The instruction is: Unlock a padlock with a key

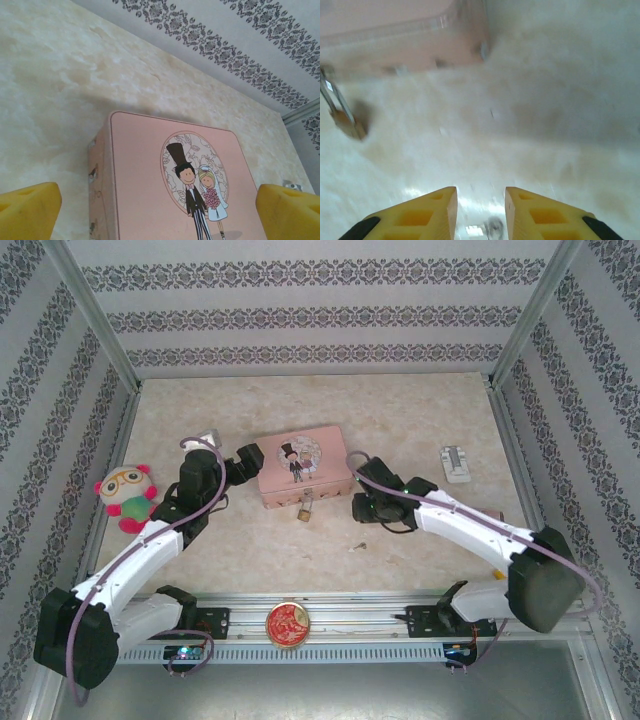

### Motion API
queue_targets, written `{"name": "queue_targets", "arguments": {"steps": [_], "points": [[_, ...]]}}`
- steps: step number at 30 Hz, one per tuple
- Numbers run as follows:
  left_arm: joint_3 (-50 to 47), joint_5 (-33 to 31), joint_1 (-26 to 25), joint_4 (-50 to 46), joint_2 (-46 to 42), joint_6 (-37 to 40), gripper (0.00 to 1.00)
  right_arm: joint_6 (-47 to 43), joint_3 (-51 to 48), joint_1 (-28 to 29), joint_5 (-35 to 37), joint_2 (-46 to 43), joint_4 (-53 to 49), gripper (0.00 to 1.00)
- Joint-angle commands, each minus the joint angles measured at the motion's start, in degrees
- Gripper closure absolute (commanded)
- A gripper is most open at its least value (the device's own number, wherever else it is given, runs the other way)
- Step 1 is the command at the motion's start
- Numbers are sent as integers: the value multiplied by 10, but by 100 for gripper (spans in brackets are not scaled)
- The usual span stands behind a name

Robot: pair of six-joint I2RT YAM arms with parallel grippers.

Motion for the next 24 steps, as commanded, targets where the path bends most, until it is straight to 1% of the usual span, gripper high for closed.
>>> {"name": "queue_targets", "arguments": {"steps": [1, 5, 12, 18, 24], "points": [[-16, -32, 2, -22, -21, 23, 1, 21, -31, 24, 35, -33, -99, 70], [-21, -37, 1, -7, -26, 23, 1, 43, -56, 44, 35, -40, -93, 72], [-13, -31, 2, -3, -12, 16, 1, 48, -20, 96, 49, 36, -97, 73], [-21, -32, 1, 12, -7, 7, 1, 41, 6, 101, 53, 99, -101, 74], [-24, -34, 1, 10, -5, 6, 1, 36, 16, 102, 44, 120, -86, 73]]}}
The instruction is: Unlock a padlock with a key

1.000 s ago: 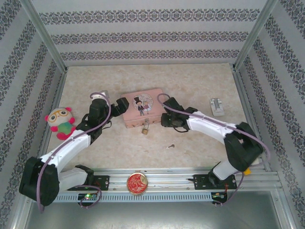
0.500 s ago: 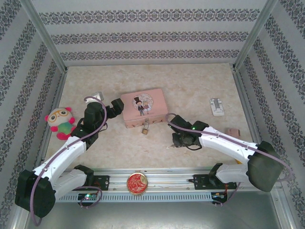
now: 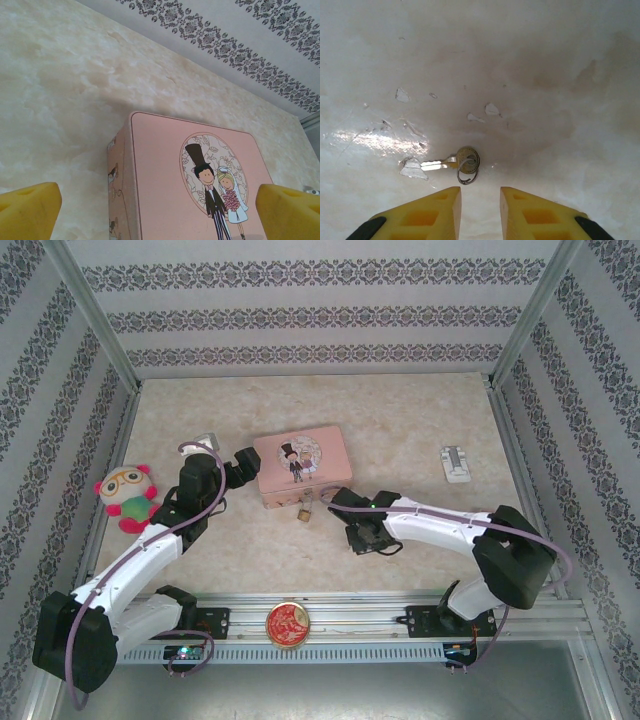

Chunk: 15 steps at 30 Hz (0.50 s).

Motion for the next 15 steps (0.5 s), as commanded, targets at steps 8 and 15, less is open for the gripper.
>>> {"name": "queue_targets", "arguments": {"steps": [8, 15], "points": [[-12, -9, 1, 15, 12, -8, 1, -2, 15, 6, -4, 32, 9, 72], [-12, -8, 1, 19, 19, -10, 1, -3, 18, 6, -5, 51, 20, 72]]}}
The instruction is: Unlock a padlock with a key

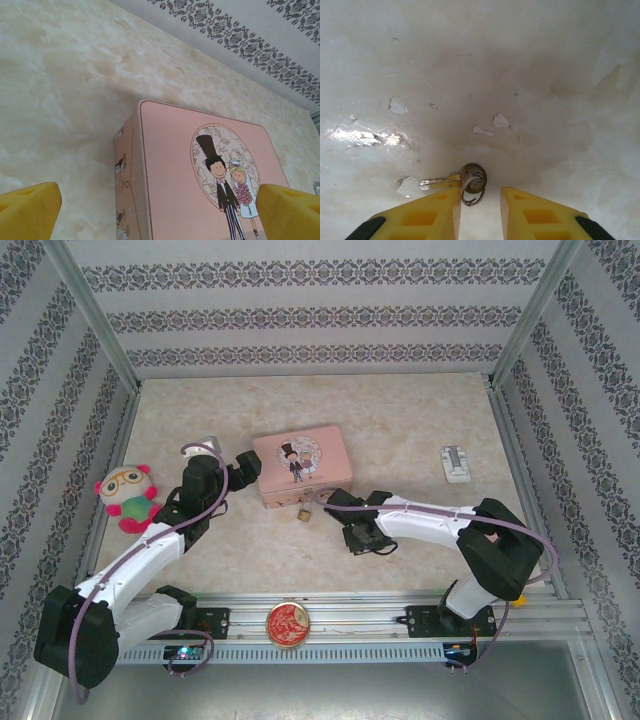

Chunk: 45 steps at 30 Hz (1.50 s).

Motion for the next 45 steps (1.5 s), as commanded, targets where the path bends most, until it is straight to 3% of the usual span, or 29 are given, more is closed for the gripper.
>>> {"name": "queue_targets", "arguments": {"steps": [1, 12, 18, 26, 30, 35, 39, 45], "points": [[-3, -8, 2, 19, 4, -5, 1, -5, 14, 5, -3, 12, 5, 73], [-4, -9, 2, 16, 7, -6, 1, -1, 9, 3, -2, 28, 12, 74], [-3, -8, 2, 16, 7, -6, 1, 2, 1, -2, -1, 15, 10, 82], [1, -7, 2, 5, 2, 1, 1, 3, -9, -15, -6, -36, 9, 99], [6, 6, 2, -1, -4, 17, 1, 1, -10, -21, -16, -71, 10, 100], [6, 50, 1, 3, -25, 43, 1, -13, -6, -29, -31, -138, 26, 100], [1, 123, 2, 24, -49, 77, 1, -20, 4, -38, -38, -194, 53, 100], [-67, 289, -1, 200, -78, 127, 1, -12, 14, -71, -103, -248, 116, 100]]}}
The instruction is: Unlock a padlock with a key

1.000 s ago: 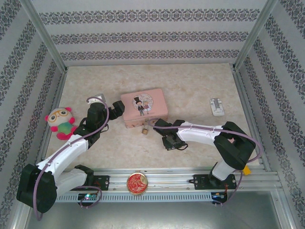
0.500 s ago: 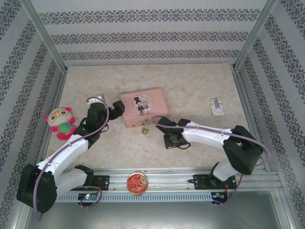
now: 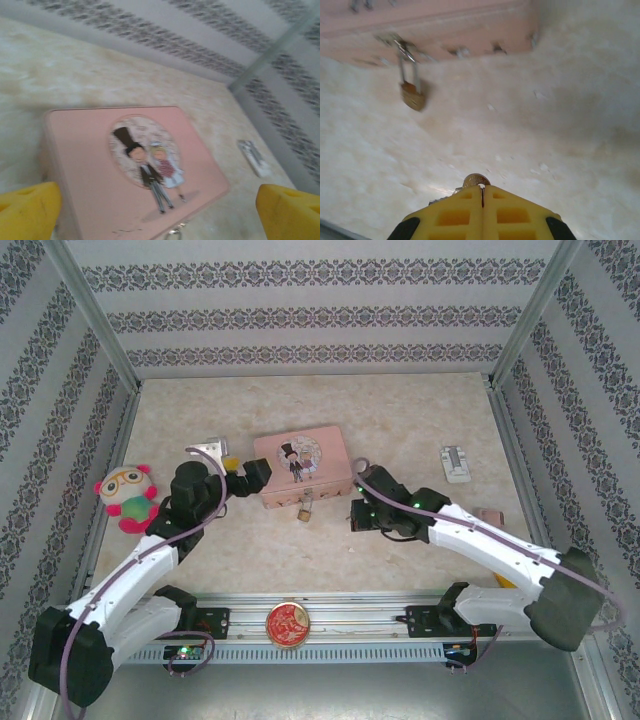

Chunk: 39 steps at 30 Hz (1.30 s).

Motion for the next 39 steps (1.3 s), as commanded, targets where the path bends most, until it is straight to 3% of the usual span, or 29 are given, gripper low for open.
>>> {"name": "queue_targets", "arguments": {"steps": [1, 4, 7, 10, 15, 20, 26, 31, 39], "points": [[-33, 114, -4, 122, -9, 49, 1, -1, 20, -18, -51, -18, 40, 100], [-33, 135, -13, 130, -5, 62, 0, -7, 35, -25, -67, -27, 40, 100], [-15, 143, -26, 105, 10, 50, 8, -14, 44, -25, -65, -37, 50, 100], [15, 128, -38, 47, 39, -23, 20, -20, 42, -25, -57, -46, 85, 100], [14, 176, -85, 110, 67, -109, 25, -12, 35, -25, -36, -44, 160, 100], [38, 167, -137, 87, 75, -90, 31, -9, 53, -25, -45, -15, 190, 100], [49, 166, -164, 130, 104, -105, 43, -13, 77, -23, -64, 16, 194, 100], [52, 159, -172, 158, 139, -110, 43, -9, 77, -22, -66, 19, 206, 100], [66, 148, -173, 196, 167, -117, 52, -4, 73, -21, -75, 22, 210, 100]]}}
